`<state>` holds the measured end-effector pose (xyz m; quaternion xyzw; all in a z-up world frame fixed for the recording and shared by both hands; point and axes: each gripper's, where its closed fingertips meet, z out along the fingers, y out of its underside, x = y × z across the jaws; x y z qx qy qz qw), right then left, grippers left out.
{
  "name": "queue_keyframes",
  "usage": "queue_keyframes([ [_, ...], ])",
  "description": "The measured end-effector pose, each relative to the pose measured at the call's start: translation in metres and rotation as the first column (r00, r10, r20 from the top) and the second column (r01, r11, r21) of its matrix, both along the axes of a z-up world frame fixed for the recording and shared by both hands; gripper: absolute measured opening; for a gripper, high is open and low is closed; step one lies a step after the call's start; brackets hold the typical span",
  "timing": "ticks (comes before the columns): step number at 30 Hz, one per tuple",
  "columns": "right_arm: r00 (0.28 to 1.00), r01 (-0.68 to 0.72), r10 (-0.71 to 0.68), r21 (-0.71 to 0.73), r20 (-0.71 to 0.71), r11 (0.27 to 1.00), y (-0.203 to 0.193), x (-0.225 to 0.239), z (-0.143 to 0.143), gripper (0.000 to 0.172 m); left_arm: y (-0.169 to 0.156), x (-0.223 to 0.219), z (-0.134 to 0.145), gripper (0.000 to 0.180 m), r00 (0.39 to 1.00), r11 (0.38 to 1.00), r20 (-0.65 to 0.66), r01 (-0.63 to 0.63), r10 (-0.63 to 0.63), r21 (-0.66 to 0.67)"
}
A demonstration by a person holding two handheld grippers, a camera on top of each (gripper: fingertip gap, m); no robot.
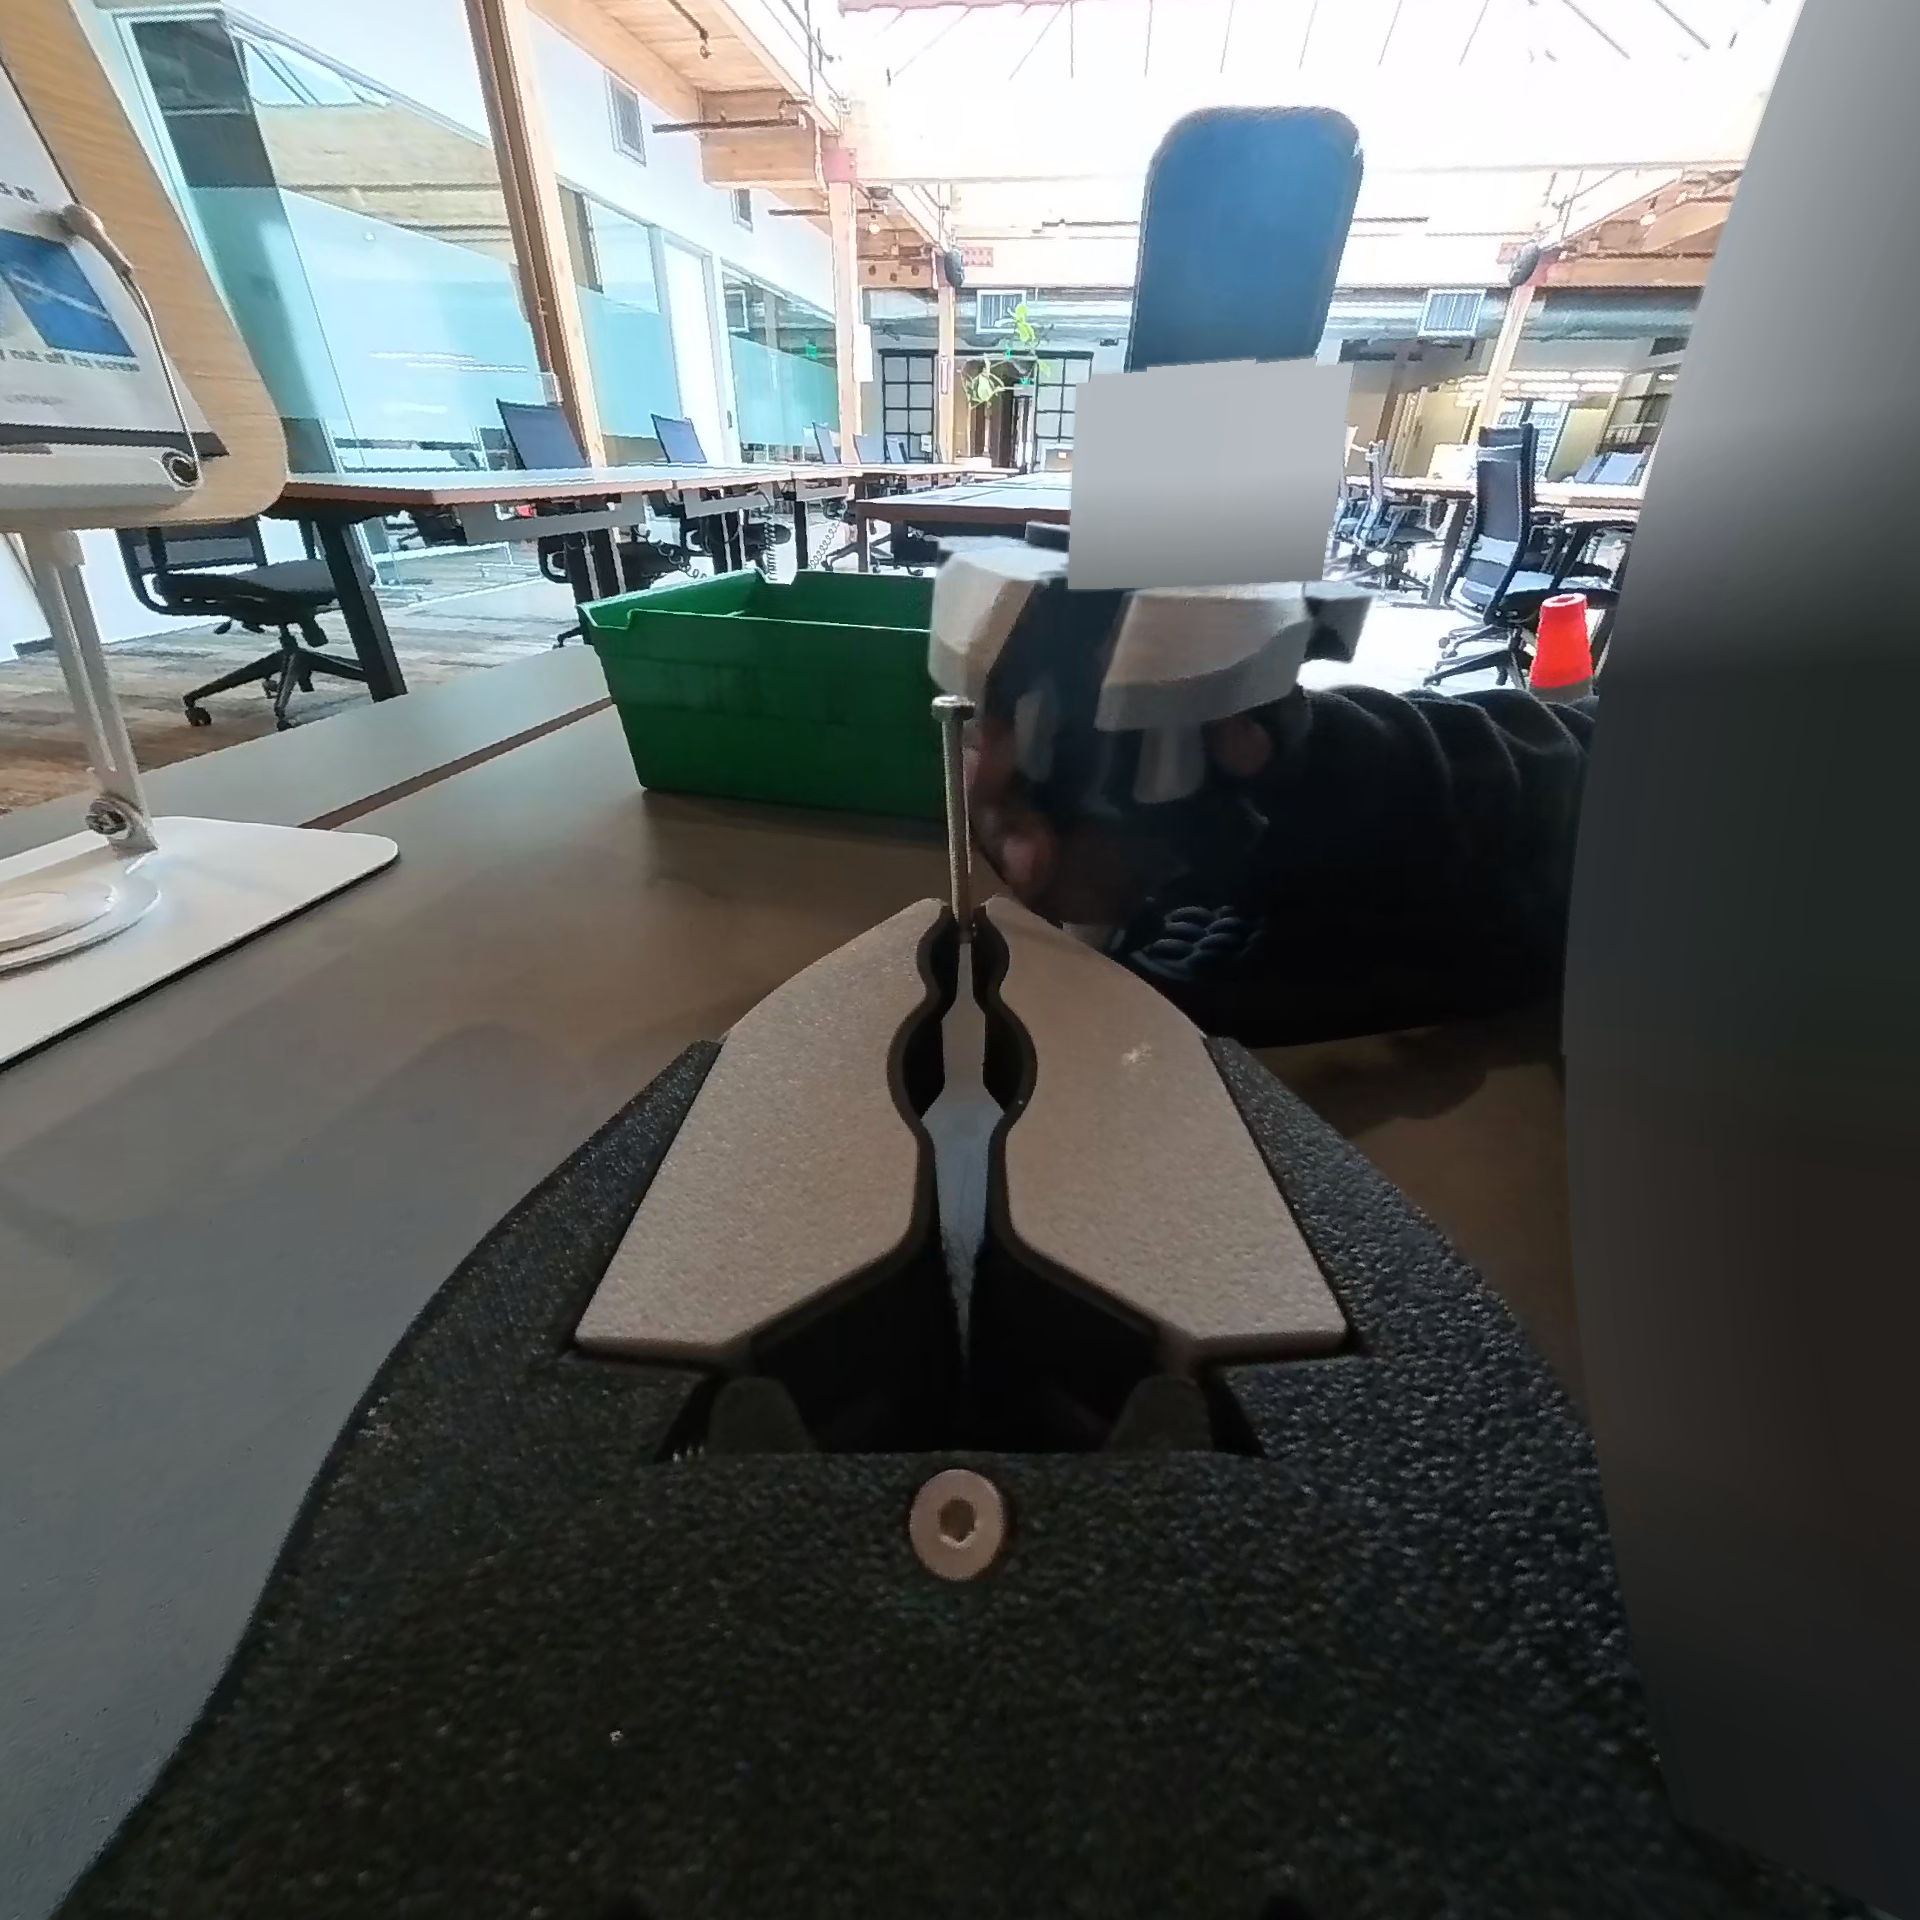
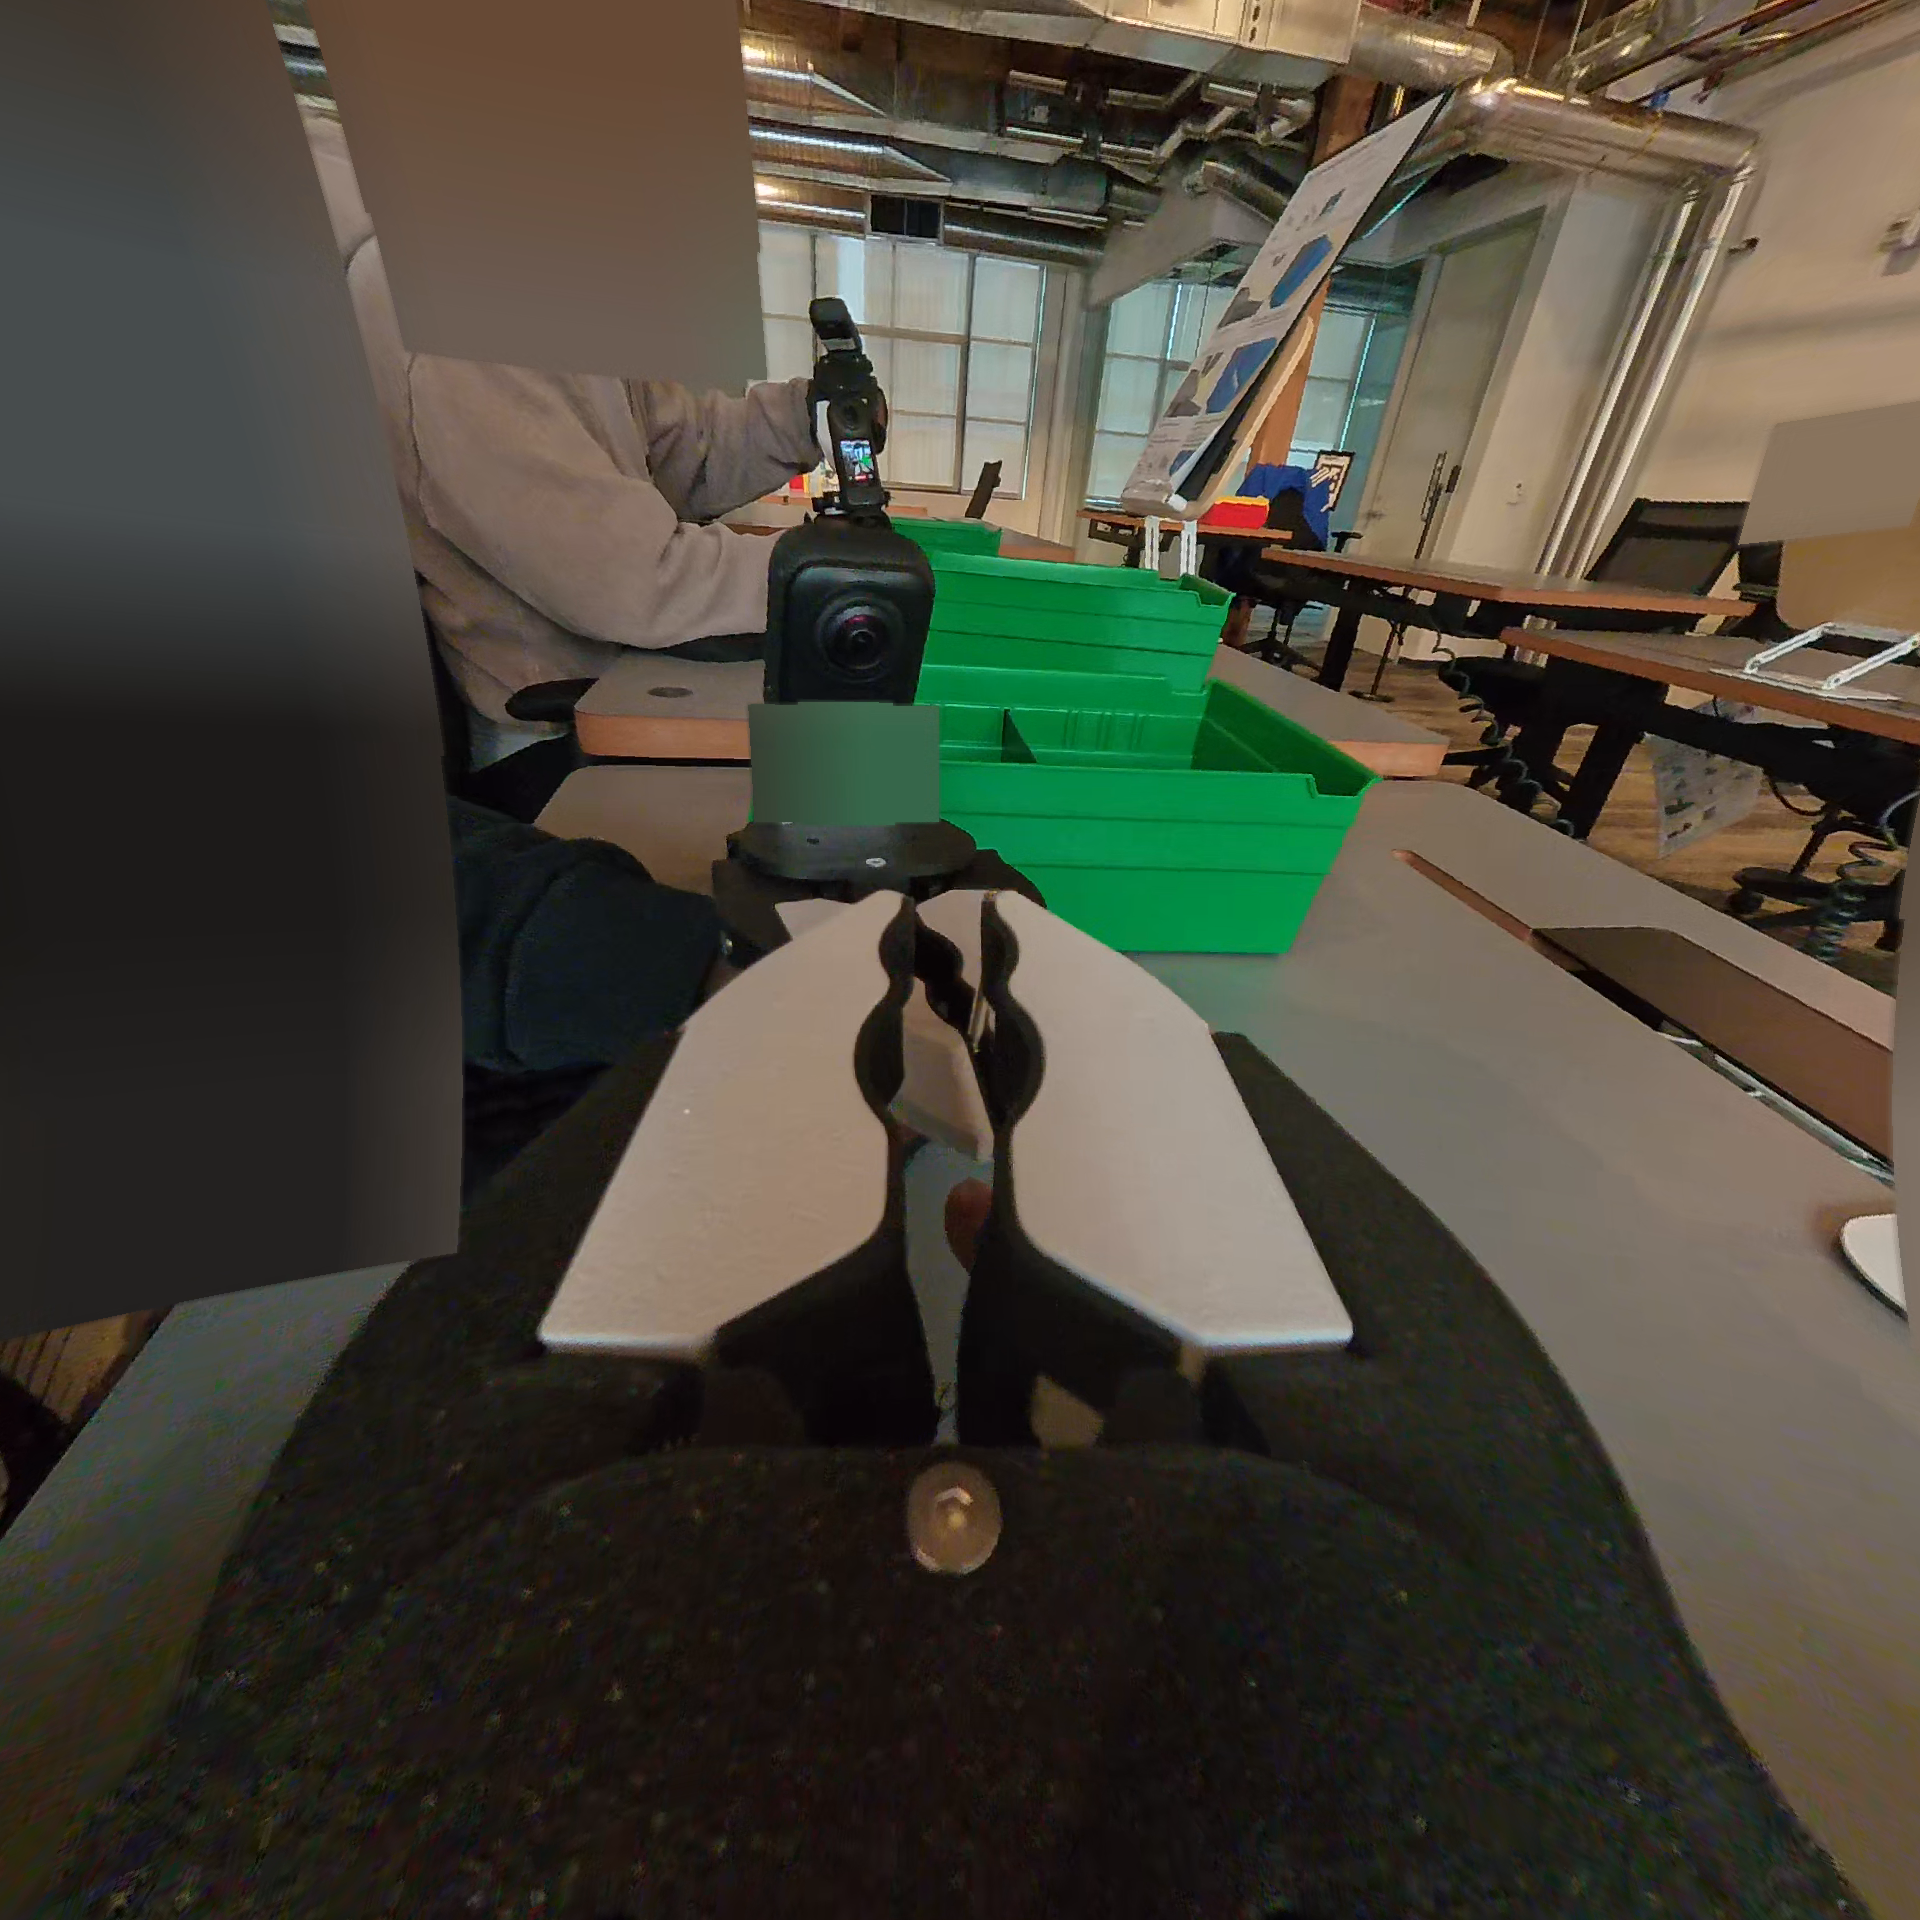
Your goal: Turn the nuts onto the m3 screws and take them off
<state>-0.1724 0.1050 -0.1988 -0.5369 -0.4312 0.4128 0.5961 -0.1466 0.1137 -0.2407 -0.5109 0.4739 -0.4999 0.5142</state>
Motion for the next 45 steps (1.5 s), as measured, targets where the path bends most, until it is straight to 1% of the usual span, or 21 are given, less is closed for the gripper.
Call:
queue_keyframes([
  [2, 1.0, 0.0, 0.0, -0.003, -0.005, 1.0, 0.001, 0.0, 0.0, 0.011, -0.001, 0.0, -0.001, 0.001, 1.0, 1.0, -0.005, 0.003, -0.003, 0.004],
  [6, 1.0, 0.008, -0.008, 0.01, 0.001, 1.0, 0.002, -0.006, -0.002, 0.026, -0.001, 0.001, -0.001, 0.001, 1.0, 1.0, -0.007, 0.006, -0.006, 0.007],
  [9, 1.0, -0.009, 0.009, 0.01, 0.016, 1.0, -0.001, -0.01, -0.005, 0.03, -0.001, 0.001, -0.001, 0.001, 1.0, 1.0, -0.009, 0.006, -0.006, 0.007],
  [12, 1.0, 0.001, -0.002, 0.017, 0.022, 1.0, 0.0, -0.008, -0.004, 0.025, 0.0, 0.001, -0.001, 0.001, 1.0, 1.0, -0.004, 0.002, -0.002, 0.004],
  [15, 1.0, 0.004, -0.004, 0.009, 0.013, 1.0, 0.0, -0.001, -0.002, 0.011, 0.0, 0.0, 0.0, 0.001, 1.0, 1.0, -0.001, -0.001, 0.001, 0.001],
  [18, 1.0, 0.017, -0.017, 0.014, 0.005, 1.0, 0.002, 0.002, 0.001, 0.009, 0.0, 0.0, 0.0, 0.001, 1.0, 1.0, -0.003, 0.0, 0.0, 0.003],
  [20, 1.0, 0.028, -0.028, 0.014, -0.008, 0.999, 0.004, 0.002, 0.001, 0.014, -0.001, 0.001, -0.001, 0.001, 1.0, 1.0, -0.005, 0.003, -0.003, 0.004],
  [23, 1.0, 0.029, -0.029, 0.023, 0.004, 0.999, 0.005, -0.003, -0.002, 0.026, -0.001, 0.001, -0.001, 0.001, 1.0, 1.0, -0.008, 0.007, -0.006, 0.007],
  [27, 1.0, 0.01, -0.01, 0.023, 0.023, 1.0, 0.002, -0.01, -0.005, 0.032, -0.001, 0.001, -0.001, 0.001, 1.0, 1.0, -0.011, 0.007, -0.007, 0.008],
  [29, 1.0, 0.009, -0.01, 0.029, 0.024, 1.0, 0.001, -0.009, -0.004, 0.03, -0.001, 0.001, -0.001, 0.001, 1.0, 1.0, -0.008, 0.003, -0.003, 0.005],
  [33, 0.999, 0.017, -0.018, 0.021, 0.031, 1.0, 0.002, -0.002, -0.003, 0.009, 0.002, 0.0, 0.0, 0.001, 1.0, 1.0, -0.001, -0.009, 0.009, -0.002],
  [36, 1.0, 0.028, -0.028, 0.017, 0.012, 0.999, 0.004, 0.003, 0.0, 0.007, 0.001, 0.0, -0.001, 0.001, 1.0, 1.0, -0.004, -0.007, 0.007, 0.0],
  [37, 0.999, 0.033, -0.033, 0.017, 0.003, 0.999, 0.005, 0.003, 0.001, 0.009, 0.001, 0.0, -0.001, 0.001, 1.0, 1.0, -0.006, -0.006, 0.006, 0.002],
  [39, 0.999, 0.045, -0.044, 0.027, -0.01, 0.999, 0.006, 0.0, 0.001, 0.019, 0.001, 0.0, -0.001, 0.001, 1.0, 1.0, -0.007, -0.003, 0.003, 0.002],
  [42, 0.999, 0.035, -0.035, 0.043, 0.013, 0.998, 0.005, -0.007, -0.003, 0.031, -0.001, 0.001, -0.002, 0.001, 1.0, 1.0, -0.014, 0.006, -0.006, 0.007],
  [43, 0.999, 0.031, -0.032, 0.044, 0.02, 0.999, 0.004, -0.009, -0.004, 0.034, -0.001, 0.001, -0.002, 0.001, 1.0, 1.0, -0.017, 0.008, -0.008, 0.008],
  [45, 0.999, 0.018, -0.019, 0.048, 0.027, 0.999, 0.002, -0.012, -0.004, 0.034, -0.001, 0.001, -0.002, 0.001, 1.0, 1.0, -0.014, 0.005, -0.005, 0.005],
])
